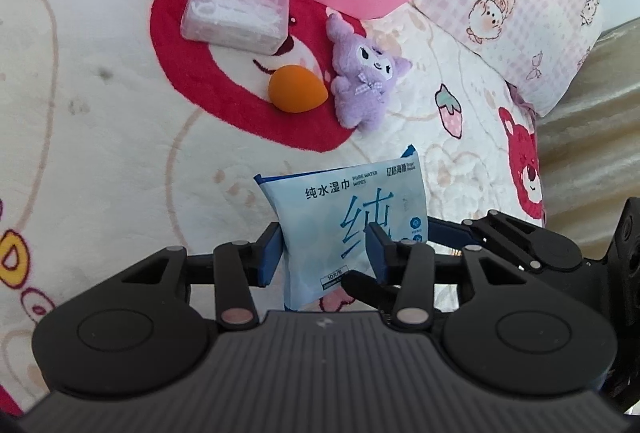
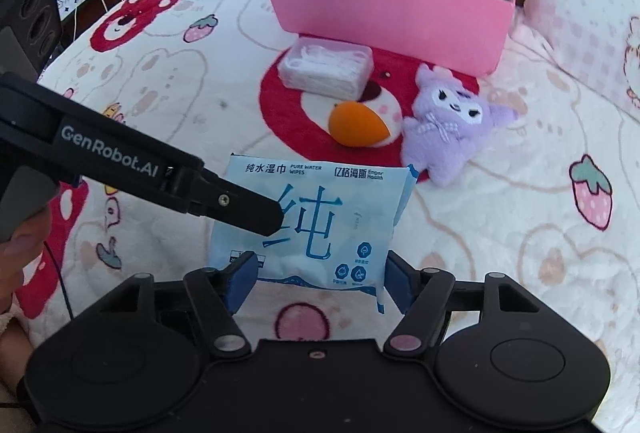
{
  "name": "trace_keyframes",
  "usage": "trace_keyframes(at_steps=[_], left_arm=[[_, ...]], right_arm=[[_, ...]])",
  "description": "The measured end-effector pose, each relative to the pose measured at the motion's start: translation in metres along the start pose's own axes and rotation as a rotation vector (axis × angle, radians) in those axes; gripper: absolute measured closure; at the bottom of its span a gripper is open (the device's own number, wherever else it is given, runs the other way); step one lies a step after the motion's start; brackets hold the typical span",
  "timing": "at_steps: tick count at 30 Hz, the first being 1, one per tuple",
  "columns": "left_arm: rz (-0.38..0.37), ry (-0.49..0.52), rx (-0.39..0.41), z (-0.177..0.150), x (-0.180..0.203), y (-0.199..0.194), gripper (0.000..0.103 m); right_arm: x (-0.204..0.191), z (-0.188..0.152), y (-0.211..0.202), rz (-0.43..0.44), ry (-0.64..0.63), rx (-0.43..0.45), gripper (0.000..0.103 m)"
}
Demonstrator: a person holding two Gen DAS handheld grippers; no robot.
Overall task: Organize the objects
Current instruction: 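Lift the wipes pack with the left tool toward the pink box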
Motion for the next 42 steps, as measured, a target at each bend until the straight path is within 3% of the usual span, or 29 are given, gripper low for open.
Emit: trace_keyframes(at_steps=[9,22,42], left_arm=[[-0.005,0.012,0.023,0.001,0.007,-0.023,0.056],[-0.019,0.107,0.103,0.023,0.023,-0.078,0.052],[-0.039,0.130,0.187,0.048,0.032,-0.116,0.050]], right_arm=[[-0.019,0.011,-0.013,-0.024,-0.036,0.015,0.018],[-0.039,0.042,-0.044,-0.023,-0.094,0.101,0.017],[-0.053,0.078,-0.070,-0.070,-0.159,0.222,0.017]])
Point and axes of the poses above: each gripper's, at about its wrist camera, not at the fingertips, and y roughly the way its jaws point, x to its right, z to its top, the point moved 8 cm from there along y, roughly the way its jaws point, and after that the axes turned 2 degrees about y, right-handed, at the moved point
